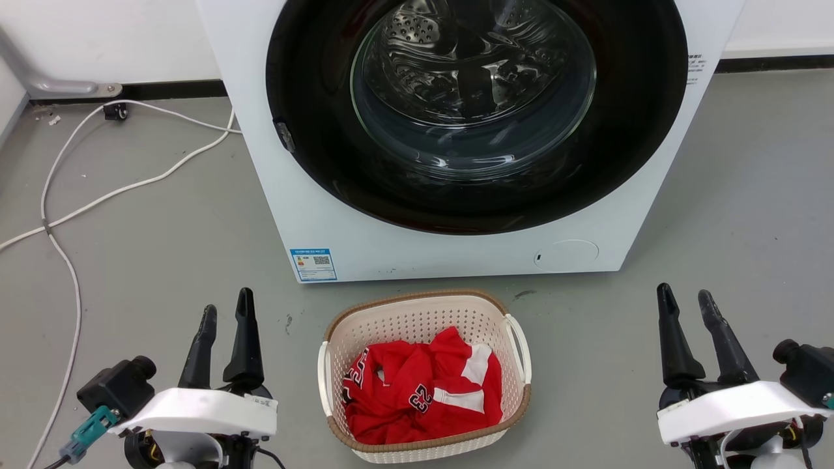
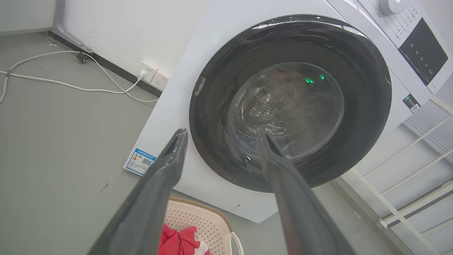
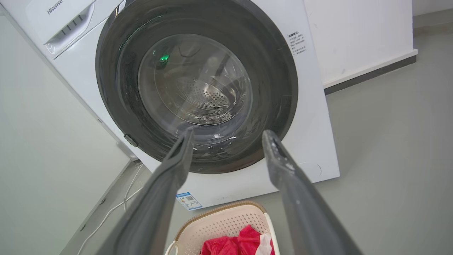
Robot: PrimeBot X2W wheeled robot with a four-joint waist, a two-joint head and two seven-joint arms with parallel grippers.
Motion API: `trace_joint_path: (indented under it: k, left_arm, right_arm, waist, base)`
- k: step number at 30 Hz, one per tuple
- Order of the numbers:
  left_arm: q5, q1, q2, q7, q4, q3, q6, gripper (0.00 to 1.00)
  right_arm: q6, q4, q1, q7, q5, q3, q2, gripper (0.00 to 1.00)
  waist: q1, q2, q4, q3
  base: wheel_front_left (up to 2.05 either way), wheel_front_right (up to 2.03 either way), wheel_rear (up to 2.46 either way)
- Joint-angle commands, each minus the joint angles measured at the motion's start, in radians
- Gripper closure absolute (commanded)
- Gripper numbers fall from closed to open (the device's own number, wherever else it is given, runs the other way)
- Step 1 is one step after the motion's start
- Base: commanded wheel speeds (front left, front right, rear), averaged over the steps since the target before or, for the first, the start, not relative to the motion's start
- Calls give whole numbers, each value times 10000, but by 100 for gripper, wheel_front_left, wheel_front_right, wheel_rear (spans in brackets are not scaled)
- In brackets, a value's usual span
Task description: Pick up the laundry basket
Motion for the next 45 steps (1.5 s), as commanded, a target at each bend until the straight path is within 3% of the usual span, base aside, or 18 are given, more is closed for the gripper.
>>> trace_joint_path:
  k: [1, 23, 45]
  left_arm:
    - [296, 49, 39, -95, -157, -22, -50, 0]
    - [2454, 281, 44, -642, -181, -91, -122, 0]
    - [4268, 395, 48, -1086, -144, -279, 97, 0]
  right_arm:
    - [1, -173, 25, -122, -348, 33, -28, 0]
    - [1, -468, 295, -667, -2800, 165, -30, 0]
    - [-1, -694, 431, -1108, -4760, 275, -31, 0]
  waist:
    - [0, 0, 4, 9]
    - [0, 0, 5, 102]
    - [0, 0, 31, 224]
  base:
    - [0, 0, 0]
    - [0, 0, 0]
    - [0, 0, 0]
